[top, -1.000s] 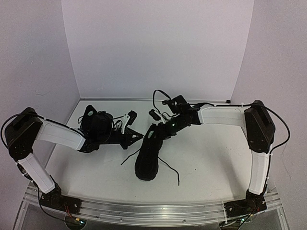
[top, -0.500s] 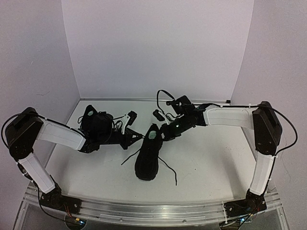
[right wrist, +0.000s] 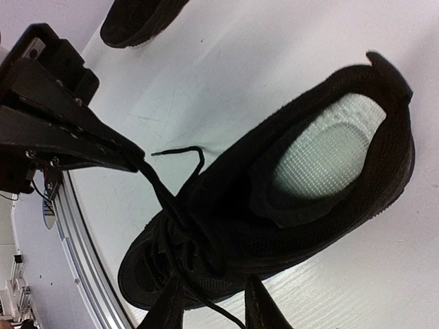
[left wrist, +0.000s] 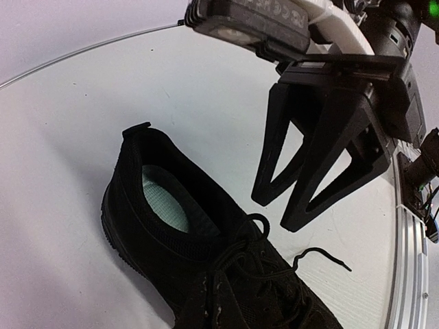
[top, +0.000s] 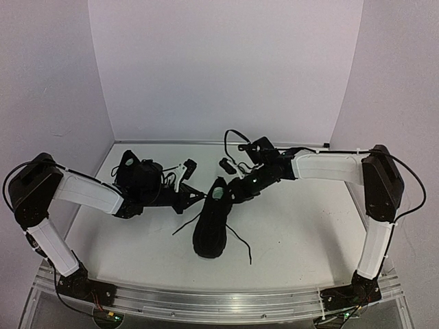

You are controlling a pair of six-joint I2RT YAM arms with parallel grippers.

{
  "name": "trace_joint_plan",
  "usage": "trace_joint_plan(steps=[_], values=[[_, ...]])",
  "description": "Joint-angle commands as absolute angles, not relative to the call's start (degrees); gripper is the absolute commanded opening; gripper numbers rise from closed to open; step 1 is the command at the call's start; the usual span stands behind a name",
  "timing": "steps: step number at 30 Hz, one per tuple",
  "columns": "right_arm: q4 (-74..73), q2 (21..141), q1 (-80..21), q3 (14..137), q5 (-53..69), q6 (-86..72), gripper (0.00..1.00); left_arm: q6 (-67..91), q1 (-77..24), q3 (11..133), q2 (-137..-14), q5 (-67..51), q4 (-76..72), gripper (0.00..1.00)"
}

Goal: Tie the shoes

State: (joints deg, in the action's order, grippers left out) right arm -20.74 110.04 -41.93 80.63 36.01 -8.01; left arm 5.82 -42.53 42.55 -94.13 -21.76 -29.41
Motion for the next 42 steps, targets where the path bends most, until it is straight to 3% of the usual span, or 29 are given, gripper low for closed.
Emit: trace_joint_plan(steps=[1,19,23,28,42], values=[[-21.5,110.2,-42.1,86.0,35.5,-6.9,0.29,5.4,-42.3,45.2,-94.7,-22.9,-30.4,0.0],[-25.6,116.7,-42.1,91.5,38.5,-3.5,0.26,5.5,-42.3,45.3,-95.0,-23.1,-31.0,0.0],[-25.7,116.6,-42.1,91.3,39.0,-3.2,0.19,5.4,-42.3,45.3,-95.2,-23.0,-31.2,0.0],[-25.9,115.2,-42.1,90.7,38.1,-3.0,0.0,5.6,-42.3,45.5,-95.4,-22.7,-31.1,0.0],[-17.1,106.9,-41.3,80.9,35.2,-9.2,0.0,6.0,-42.3,45.4,-95.0,-19.9,-29.7,0.0]])
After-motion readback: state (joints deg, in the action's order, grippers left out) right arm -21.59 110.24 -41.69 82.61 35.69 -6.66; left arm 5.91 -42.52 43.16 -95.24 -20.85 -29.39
